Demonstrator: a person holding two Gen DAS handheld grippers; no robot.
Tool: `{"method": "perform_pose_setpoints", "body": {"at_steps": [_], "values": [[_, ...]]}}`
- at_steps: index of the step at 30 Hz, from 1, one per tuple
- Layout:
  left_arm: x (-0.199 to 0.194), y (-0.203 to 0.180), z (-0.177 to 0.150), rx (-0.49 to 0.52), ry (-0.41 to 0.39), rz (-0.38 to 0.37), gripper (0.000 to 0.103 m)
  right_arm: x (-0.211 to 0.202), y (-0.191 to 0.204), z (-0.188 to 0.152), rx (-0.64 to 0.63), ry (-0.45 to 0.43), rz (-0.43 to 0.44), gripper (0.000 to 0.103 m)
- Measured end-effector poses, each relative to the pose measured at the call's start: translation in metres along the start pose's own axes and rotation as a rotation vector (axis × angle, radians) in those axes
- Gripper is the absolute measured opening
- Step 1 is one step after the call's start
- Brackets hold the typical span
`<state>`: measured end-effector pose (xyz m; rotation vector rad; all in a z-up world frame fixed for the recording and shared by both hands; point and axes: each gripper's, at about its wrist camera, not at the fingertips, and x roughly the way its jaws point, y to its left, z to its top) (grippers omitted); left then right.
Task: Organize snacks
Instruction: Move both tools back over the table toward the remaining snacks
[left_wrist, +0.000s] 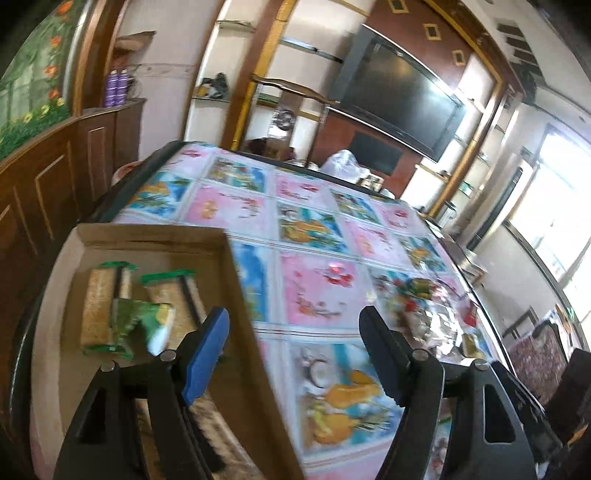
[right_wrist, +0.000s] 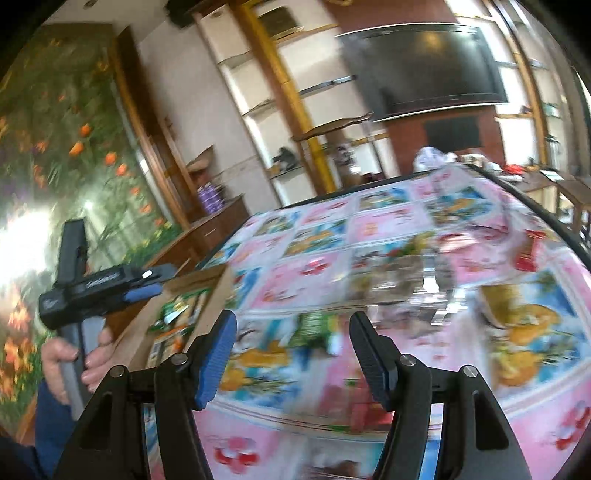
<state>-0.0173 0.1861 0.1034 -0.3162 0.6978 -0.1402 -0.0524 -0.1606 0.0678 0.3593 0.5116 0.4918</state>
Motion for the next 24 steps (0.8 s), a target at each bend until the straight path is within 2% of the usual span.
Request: {"method": "perform_pose_setpoints", "body": {"at_steps": [4,8,12,14,19,24], "values": [[0.001,-0.027,-0.003,0.048,0.021,-0.027,0.075,-0.017,-0.036,0.002,0.072,-0.026,-0.046,0.069],[0.008,-0.057,-0.008,0.074,0.069,-0.085,0.075,-0.033,-0.069,0.0,0.125,-0.045,-0.099,0.069],[0.025,-0.09,-0.019,0.117,0.131,-0.116,0.077,-0.04,-0.113,-0.006,0.327,-0.041,-0.012,0.072],[0.04,-0.105,-0.026,0.132,0.179,-0.131,0.077,-0.043,-0.125,-0.006,0.384,-0.057,0.006,0.074],[0.08,-0.124,-0.044,0.162,0.272,-0.094,0.077,-0.043,-0.109,-0.004,0.316,-0.052,0.03,0.074],[0.122,-0.127,-0.057,0.16,0.332,-0.012,0.076,-0.042,-0.108,-0.006,0.309,-0.05,0.049,0.074]]}}
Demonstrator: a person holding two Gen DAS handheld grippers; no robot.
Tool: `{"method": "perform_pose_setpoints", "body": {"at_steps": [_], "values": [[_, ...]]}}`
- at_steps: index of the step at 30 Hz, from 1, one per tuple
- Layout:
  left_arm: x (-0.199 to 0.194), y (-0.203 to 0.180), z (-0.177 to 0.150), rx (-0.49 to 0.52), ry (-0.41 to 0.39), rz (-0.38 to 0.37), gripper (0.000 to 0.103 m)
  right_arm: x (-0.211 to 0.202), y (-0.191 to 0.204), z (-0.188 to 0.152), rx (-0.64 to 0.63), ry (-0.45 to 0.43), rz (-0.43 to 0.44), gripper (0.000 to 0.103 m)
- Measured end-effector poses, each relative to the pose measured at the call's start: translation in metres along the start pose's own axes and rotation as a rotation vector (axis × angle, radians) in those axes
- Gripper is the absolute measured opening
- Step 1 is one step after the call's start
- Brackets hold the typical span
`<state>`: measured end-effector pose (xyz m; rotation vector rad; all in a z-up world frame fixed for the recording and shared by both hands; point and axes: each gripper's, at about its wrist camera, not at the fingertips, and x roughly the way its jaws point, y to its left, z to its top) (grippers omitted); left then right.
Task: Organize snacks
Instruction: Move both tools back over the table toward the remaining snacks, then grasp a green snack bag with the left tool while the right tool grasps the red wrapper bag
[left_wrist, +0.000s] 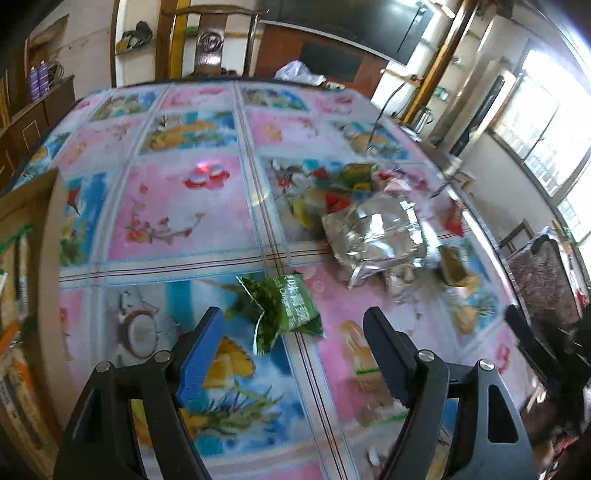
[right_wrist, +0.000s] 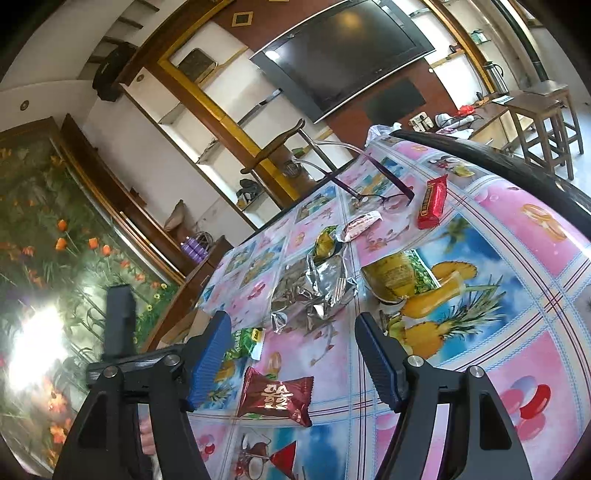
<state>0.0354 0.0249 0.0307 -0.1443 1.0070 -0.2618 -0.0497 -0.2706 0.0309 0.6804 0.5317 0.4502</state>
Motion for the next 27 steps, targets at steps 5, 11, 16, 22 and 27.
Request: {"method": "perform_pose_setpoints", "body": {"at_steps": [5,11,16,22,27], "values": [[0.02,-0.008,-0.001,0.063,-0.012,0.089,0.051,0.007,0.002,-0.001,-0.01,0.03,-0.014,0.074],[0.017,-0.004,-0.005,0.096,-0.049,0.125,0.041,0.025,0.016,-0.009,-0.075,0.138,-0.061,0.075],[0.01,0.007,-0.003,0.062,-0.066,0.092,0.04,0.051,0.04,-0.027,-0.182,0.267,-0.108,0.078],[0.0,0.004,-0.003,0.07,-0.1,0.059,0.041,0.085,0.056,-0.048,-0.219,0.394,-0.191,0.068],[-0.005,0.005,-0.002,0.065,-0.113,0.038,0.041,0.081,0.045,-0.047,-0.175,0.386,-0.179,0.043]]}}
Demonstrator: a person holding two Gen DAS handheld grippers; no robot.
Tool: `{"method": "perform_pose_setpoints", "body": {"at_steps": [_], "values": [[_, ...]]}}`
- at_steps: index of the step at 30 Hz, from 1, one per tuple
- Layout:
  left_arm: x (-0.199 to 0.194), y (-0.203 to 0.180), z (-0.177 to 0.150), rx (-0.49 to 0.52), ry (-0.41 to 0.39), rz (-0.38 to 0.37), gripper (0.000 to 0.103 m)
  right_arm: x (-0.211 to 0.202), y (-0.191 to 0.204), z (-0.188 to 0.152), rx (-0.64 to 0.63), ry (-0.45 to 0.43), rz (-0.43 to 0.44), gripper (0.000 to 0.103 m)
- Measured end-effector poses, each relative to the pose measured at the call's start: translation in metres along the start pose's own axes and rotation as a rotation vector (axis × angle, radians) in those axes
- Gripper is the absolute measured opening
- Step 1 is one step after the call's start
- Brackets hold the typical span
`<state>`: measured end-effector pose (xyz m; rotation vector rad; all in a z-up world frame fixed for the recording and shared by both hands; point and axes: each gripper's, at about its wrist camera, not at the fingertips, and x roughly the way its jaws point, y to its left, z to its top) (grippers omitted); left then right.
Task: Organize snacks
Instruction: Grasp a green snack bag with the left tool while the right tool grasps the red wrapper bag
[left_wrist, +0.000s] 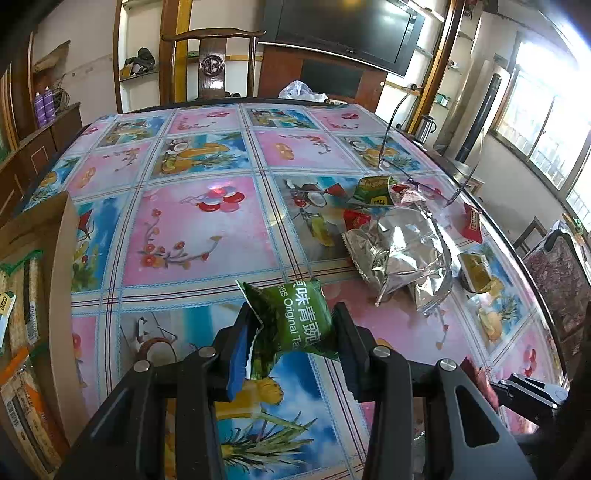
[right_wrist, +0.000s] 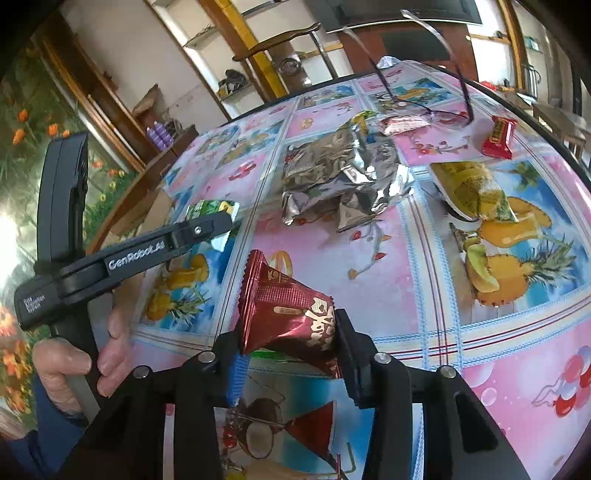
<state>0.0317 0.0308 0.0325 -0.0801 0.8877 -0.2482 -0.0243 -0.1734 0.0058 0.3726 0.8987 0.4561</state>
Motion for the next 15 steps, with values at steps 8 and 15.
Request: {"method": "perform_pose_setpoints", "body": {"at_steps": [8,15], "values": [[-0.011,-0.006,0.0,0.016,-0.048,-0.034,0.041,-0.033,-0.005,0.001,0.007,-0.15,0.036,0.036],[-0.015,-0.011,-0.001,0.028,-0.057,-0.043,0.041,-0.037,-0.019,0.003,0.094,-0.166,0.076,0.036]]}}
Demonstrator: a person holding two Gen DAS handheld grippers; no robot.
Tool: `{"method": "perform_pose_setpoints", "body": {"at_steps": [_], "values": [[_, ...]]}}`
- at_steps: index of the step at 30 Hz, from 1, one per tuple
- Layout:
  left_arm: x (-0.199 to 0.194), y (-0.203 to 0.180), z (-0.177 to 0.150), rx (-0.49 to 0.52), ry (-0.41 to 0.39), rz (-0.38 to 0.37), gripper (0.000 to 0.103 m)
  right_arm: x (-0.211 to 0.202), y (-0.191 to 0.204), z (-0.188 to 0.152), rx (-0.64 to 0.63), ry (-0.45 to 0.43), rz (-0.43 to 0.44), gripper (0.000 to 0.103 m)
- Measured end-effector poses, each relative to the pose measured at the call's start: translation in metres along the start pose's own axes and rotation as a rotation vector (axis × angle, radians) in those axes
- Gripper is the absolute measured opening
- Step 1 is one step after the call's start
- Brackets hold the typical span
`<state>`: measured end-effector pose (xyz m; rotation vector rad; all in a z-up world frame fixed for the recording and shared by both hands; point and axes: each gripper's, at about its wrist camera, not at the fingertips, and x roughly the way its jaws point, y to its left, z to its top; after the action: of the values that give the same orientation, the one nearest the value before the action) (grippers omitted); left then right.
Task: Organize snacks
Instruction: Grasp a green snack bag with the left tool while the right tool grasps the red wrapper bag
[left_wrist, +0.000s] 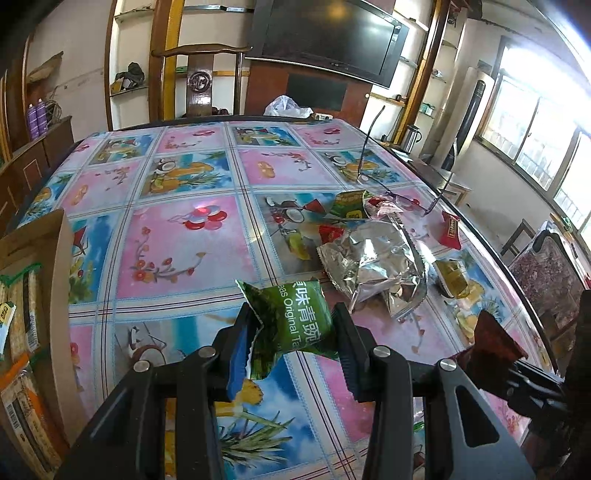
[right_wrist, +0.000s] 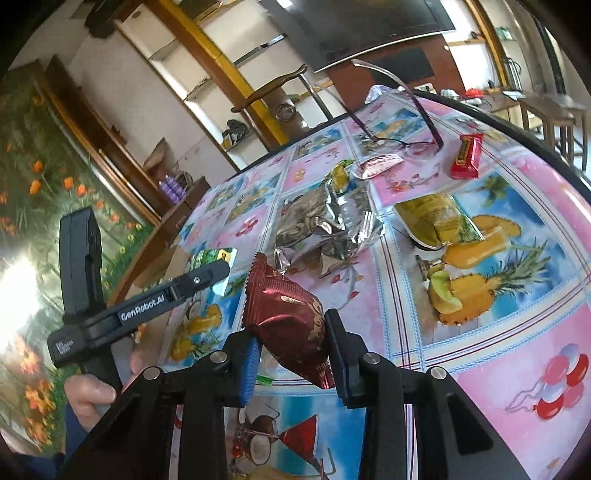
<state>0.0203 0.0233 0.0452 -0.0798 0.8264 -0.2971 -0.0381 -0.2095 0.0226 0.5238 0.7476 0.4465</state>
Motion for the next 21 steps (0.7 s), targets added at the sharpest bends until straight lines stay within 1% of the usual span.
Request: {"method": "perform_pose_setpoints", "body": {"at_steps": [7,12,21], "values": [[-0.006,-0.007,-0.001,0.024,-0.017,-0.011,0.041,0.001,0.002,-0.001,0.007,0.005,0.019,0.036],[-0.01,-0.012,-0.002,0.045,-0.031,-0.006,0.041,0.004,0.004,0.0,0.011,0.011,0.035,0.036],[-0.014,-0.018,-0.003,0.069,-0.05,0.005,0.041,0.003,0.003,-0.001,0.011,0.009,0.036,0.036]]}}
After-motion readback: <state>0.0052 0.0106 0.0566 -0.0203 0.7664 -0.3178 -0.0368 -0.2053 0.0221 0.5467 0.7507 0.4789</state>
